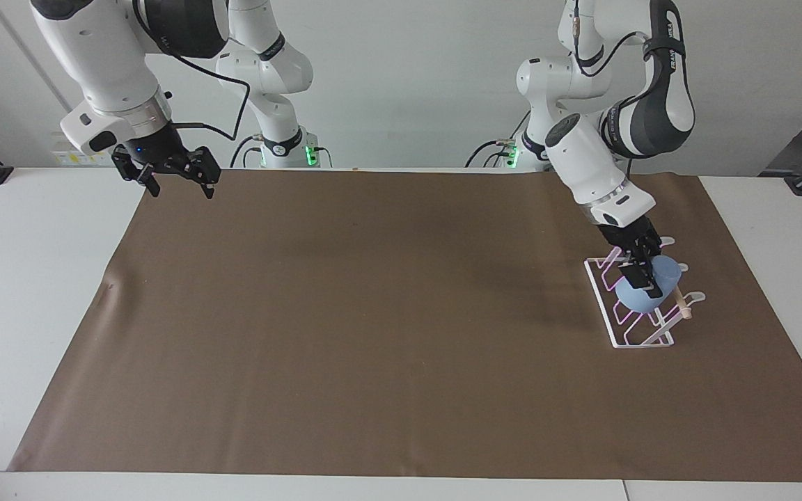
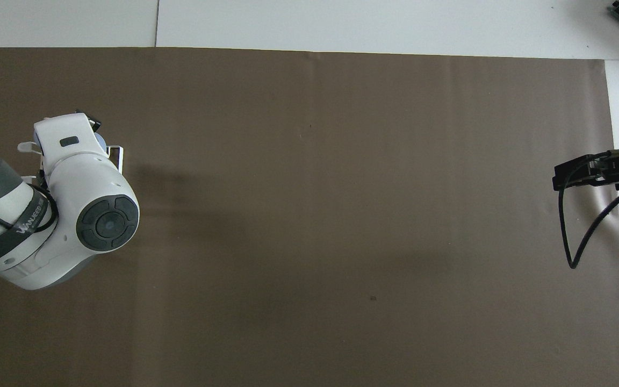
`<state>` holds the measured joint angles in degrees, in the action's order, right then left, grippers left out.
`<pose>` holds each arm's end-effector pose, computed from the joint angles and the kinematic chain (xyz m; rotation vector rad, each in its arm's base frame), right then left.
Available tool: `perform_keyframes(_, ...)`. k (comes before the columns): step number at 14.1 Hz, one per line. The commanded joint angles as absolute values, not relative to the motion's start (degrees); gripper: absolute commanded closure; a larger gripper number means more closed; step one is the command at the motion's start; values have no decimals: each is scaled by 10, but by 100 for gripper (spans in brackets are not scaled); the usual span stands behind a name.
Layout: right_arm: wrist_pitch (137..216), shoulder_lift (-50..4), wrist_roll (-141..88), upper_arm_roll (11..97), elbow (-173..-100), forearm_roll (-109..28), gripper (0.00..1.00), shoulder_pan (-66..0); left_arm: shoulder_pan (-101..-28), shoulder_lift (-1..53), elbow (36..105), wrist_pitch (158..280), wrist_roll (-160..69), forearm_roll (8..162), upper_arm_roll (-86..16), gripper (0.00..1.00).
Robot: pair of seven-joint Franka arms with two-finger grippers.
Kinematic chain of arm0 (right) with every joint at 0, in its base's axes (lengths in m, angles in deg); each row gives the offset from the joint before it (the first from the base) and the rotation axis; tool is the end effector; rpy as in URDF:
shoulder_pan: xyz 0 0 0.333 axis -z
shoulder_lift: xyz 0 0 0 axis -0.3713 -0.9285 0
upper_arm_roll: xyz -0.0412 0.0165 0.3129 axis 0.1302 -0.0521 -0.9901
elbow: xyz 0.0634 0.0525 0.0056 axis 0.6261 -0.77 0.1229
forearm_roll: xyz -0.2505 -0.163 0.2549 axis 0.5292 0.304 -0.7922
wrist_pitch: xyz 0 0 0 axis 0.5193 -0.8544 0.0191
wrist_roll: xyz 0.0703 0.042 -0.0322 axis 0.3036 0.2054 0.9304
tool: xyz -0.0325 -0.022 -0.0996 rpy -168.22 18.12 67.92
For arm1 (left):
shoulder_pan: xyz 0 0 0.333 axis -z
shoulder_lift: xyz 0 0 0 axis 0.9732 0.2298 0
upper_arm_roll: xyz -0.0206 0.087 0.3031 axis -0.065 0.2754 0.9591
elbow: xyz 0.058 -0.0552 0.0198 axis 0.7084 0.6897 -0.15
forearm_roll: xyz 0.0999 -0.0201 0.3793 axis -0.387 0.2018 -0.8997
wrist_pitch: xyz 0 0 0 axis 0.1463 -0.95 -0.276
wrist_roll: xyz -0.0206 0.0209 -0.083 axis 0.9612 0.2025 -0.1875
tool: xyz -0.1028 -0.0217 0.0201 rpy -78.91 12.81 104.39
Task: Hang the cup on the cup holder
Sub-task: 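Move the cup with the left gripper above the wire rack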
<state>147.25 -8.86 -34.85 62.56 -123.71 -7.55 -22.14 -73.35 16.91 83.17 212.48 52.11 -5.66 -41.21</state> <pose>0.5544 -0.0145 0.6094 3.1008 -0.0264 -0.0872 0.5558 -0.1042 0.4332 -2.2830 -1.2687 -1.1983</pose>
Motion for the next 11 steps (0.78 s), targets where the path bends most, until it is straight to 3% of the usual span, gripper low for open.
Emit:
perform_keyframes(1,1470,-76,-341,620,-1251,-71,0,-215,-748,149,860,2148,535,-67,-416,100)
perform_keyframes(6,1470,-76,-341,621,-1251,-71,0,-215,-755,148,869,2169,535,-67,-416,100)
perform_keyframes(7,1470,-76,-341,621,-1251,-71,0,-215,-755,148,868,2168,534,-67,-416,93)
perform_keyframes(9,1470,-76,-341,620,-1251,-71,0,-215,-755,149,865,2168,533,-67,-416,65)
perform_keyframes(11,1470,-76,-341,621,-1251,-71,0,-215,-756,149,860,2166,532,-67,-415,25)
